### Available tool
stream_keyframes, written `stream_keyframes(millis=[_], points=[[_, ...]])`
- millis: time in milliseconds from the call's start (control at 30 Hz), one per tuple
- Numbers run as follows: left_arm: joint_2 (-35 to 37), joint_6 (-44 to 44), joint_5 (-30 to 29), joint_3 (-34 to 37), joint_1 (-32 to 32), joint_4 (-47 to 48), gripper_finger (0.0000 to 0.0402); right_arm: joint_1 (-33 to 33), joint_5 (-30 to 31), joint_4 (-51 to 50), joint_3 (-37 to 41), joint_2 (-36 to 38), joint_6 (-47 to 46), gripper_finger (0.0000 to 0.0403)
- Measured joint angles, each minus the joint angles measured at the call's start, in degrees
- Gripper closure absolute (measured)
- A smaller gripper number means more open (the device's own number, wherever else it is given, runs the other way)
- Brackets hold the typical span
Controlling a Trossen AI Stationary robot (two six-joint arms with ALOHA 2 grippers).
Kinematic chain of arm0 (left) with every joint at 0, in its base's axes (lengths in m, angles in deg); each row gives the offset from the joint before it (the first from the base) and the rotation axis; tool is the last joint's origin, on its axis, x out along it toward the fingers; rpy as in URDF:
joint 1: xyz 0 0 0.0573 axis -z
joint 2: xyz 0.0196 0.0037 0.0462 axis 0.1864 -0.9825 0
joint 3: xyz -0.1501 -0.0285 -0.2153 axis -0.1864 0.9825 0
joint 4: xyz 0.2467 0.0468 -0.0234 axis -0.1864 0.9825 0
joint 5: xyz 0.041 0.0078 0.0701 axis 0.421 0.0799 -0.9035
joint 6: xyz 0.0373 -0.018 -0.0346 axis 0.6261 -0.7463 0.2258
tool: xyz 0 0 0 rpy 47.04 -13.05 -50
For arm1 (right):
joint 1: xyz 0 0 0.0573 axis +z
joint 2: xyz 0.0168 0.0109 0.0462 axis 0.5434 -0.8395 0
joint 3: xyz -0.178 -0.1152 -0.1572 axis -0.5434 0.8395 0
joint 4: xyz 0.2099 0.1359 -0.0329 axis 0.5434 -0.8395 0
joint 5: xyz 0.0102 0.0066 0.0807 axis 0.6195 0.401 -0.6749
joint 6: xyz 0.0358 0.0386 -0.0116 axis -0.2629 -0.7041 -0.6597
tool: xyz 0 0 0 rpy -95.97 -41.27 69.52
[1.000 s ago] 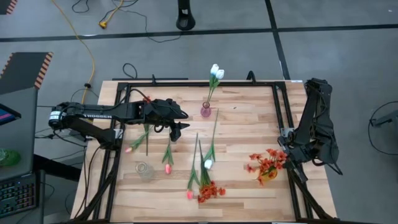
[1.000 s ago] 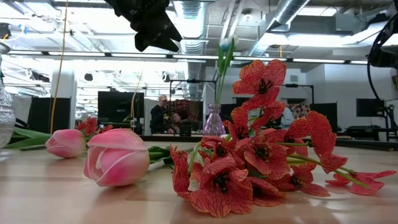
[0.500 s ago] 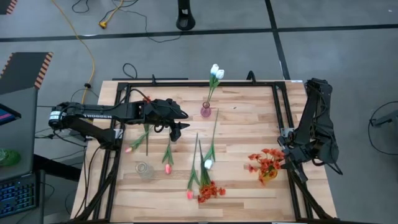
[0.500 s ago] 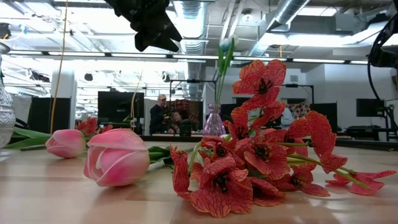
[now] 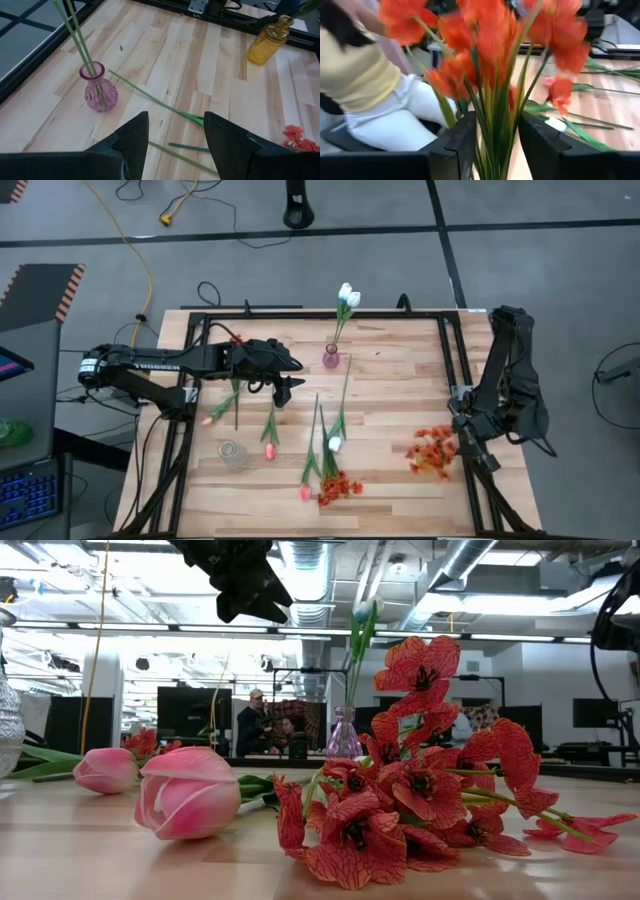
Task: Sort flowers into vase by color
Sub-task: Put the right orange flower bouquet into the yellow vase, then put the middle pink flower into the transparent vase
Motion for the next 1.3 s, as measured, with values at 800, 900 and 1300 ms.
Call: stream_keyframes(millis=[800,900,1300], points=[[0.00,0.59,0.07,0.00,0.01,0.02,0.0224,-6.07,10.49,-30.95,-18.65,5.44,-2.58,0.0251],[0.00,0.59,0.07,0.00,0.02,0.04,0.0224,-8.03,17.50,-29.96,-19.39,5.46,0.48,0.0256],[0.00,5.31,1.46,0.00,2.25,-1.27,0.0224,-14.71,21.27,-18.21,-19.54,2.81,1.77,0.0260]])
